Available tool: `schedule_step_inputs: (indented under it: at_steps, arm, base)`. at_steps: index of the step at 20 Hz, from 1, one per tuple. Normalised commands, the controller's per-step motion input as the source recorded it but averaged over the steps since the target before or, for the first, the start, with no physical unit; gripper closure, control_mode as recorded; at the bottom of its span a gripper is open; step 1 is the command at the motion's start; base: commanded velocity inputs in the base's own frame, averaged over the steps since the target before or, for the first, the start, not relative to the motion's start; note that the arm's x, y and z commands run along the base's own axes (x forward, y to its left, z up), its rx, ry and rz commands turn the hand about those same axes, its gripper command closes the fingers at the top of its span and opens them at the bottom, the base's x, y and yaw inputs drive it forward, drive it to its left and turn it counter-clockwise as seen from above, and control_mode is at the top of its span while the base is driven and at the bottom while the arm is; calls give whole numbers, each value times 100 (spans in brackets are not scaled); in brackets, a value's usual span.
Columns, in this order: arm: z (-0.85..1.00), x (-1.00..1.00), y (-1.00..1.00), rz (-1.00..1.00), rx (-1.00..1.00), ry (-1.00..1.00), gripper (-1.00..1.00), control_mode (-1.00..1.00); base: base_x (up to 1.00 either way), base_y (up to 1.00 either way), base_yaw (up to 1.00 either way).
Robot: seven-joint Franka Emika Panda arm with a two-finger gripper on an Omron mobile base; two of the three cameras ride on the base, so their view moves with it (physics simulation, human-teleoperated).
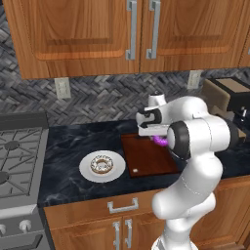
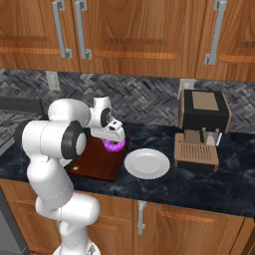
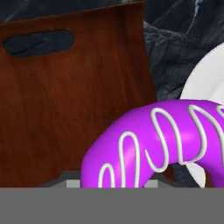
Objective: Move the dessert items from the plates to the tray.
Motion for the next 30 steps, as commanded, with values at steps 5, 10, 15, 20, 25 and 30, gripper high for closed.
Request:
schedule_step_inputs:
  at_steps: [5, 10, 15, 20, 25, 30]
  arm:
    - [0, 17, 11, 1, -1, 0, 100, -100]
    - [-18, 8, 24, 1, 0, -2, 100, -100]
    - [-19, 31, 24, 0, 0, -3, 100, -100]
    - [-9, 8, 14, 0, 0, 0, 100, -100]
    - [-20, 2, 0, 0, 0, 0, 100, -100]
    - [-21, 0, 0, 0, 0, 0, 100, -100]
  base:
    - [0, 0, 0]
    - [0, 0, 0]
    - [0, 0, 0]
    - [0, 0, 0]
    - [0, 0, 0]
    - [0, 0, 0]
